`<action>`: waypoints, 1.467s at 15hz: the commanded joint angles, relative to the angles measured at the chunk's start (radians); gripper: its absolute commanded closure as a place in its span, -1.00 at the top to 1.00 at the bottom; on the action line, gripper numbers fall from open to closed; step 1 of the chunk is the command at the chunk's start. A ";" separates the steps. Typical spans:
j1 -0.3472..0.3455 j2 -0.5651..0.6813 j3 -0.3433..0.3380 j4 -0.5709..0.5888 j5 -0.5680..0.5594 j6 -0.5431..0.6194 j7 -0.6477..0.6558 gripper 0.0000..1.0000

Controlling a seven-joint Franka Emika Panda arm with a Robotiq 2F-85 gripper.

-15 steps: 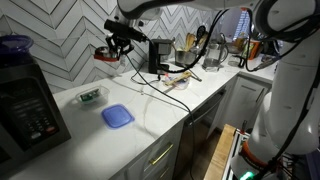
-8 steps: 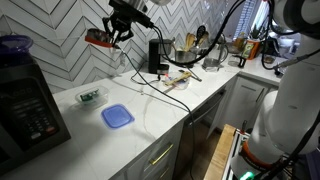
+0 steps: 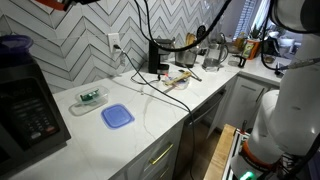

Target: Put the cookie cutter on the microwave

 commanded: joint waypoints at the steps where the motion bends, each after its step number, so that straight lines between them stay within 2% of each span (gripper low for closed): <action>1: 0.013 0.011 0.016 0.030 -0.008 -0.006 -0.026 -0.94; 2: 0.022 0.019 0.022 0.045 -0.009 -0.006 -0.028 -0.77; 4: 0.021 0.022 0.021 0.045 -0.009 -0.006 -0.027 -0.77; 5: 0.017 0.022 0.018 0.045 -0.009 -0.006 -0.027 -0.94; 6: 0.022 0.060 0.023 0.066 -0.007 0.047 -0.025 -0.94; 7: 0.030 0.121 0.031 0.120 0.012 0.084 -0.054 -0.94; 8: 0.039 0.171 0.034 0.175 -0.019 0.088 -0.054 -0.94; 13: 0.077 0.400 0.042 0.442 -0.083 0.029 -0.128 -0.94; 19: 0.160 0.597 0.053 0.742 -0.157 -0.004 -0.200 -0.94; 22: 0.185 0.667 0.042 0.829 -0.175 -0.021 -0.192 -0.94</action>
